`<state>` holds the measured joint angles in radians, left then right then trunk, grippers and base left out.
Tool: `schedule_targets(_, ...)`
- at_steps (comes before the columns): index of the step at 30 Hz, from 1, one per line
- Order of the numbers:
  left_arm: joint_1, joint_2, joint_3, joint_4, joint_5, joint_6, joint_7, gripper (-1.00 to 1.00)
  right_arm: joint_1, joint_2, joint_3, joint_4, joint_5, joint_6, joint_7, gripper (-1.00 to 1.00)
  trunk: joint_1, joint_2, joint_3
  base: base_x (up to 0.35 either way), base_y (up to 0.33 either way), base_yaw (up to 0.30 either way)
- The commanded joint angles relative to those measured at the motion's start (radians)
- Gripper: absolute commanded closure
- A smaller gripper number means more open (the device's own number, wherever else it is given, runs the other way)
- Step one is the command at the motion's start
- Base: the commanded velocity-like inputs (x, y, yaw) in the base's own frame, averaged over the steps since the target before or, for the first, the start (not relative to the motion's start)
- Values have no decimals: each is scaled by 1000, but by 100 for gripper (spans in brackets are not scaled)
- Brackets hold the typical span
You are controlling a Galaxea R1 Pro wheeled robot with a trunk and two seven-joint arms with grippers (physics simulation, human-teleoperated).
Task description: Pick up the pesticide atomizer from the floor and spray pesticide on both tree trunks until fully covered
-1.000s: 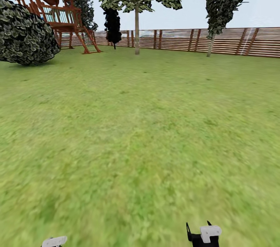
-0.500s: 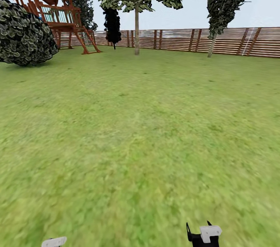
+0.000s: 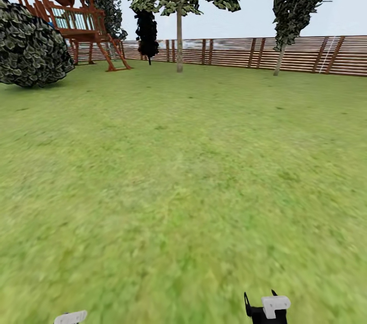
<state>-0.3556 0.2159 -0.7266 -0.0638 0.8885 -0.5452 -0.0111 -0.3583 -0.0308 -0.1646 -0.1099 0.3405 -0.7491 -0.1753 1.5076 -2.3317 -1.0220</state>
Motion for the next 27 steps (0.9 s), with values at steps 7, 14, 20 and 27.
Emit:
schedule_targets(7, 0, 0, -8, -1, 10, -2, -1, 100, -1, 0, -6, 1, 11, -3, -4, -100, 0, 0, -1, 338, 0, 0)
schedule_targets(14, 0, 0, -8, -1, 10, -2, -1, 100, -1, 0, -6, 1, 12, -3, -4, -100, 0, 0, -1, 338, 0, 0)
schedule_targets(20, 0, 0, -8, -1, 10, -1, -1, 100, -1, 0, -6, 1, 12, -3, -4, -100, 0, 0, -1, 338, 0, 0)
schedule_targets(27, 0, 0, -8, -1, 10, -2, -1, 100, -1, 0, -6, 1, 12, -3, -4, -100, 0, 0, -1, 338, 0, 0)
